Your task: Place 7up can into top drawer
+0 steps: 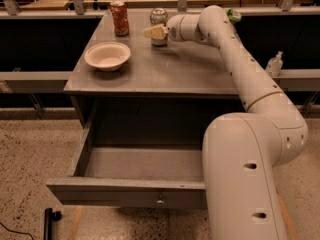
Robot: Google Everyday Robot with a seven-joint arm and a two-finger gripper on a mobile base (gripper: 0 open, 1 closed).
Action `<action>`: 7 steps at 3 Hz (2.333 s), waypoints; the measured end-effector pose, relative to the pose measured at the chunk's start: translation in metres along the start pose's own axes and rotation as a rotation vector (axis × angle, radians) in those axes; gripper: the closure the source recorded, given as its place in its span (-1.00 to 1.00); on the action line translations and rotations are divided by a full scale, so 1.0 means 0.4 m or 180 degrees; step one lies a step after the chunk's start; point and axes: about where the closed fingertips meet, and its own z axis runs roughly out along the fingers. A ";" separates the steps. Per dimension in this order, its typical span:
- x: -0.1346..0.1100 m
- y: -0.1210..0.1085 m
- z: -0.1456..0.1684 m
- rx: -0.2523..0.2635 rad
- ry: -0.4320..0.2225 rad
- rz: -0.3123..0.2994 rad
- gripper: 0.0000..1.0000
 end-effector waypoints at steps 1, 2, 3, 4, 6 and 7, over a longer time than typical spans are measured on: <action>0.004 0.016 0.012 -0.0117 0.0038 -0.0018 0.41; 0.004 0.017 -0.009 -0.0174 0.0049 -0.0021 0.88; -0.008 0.028 -0.134 -0.0296 0.0136 -0.0045 1.00; 0.001 0.082 -0.353 -0.0361 0.0408 -0.0031 1.00; 0.018 0.177 -0.486 -0.0410 0.0586 0.0032 1.00; 0.009 0.216 -0.504 -0.0526 0.0507 0.0049 1.00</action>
Offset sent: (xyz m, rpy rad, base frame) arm -0.0118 -0.0152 0.0085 -0.0059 0.0160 0.0659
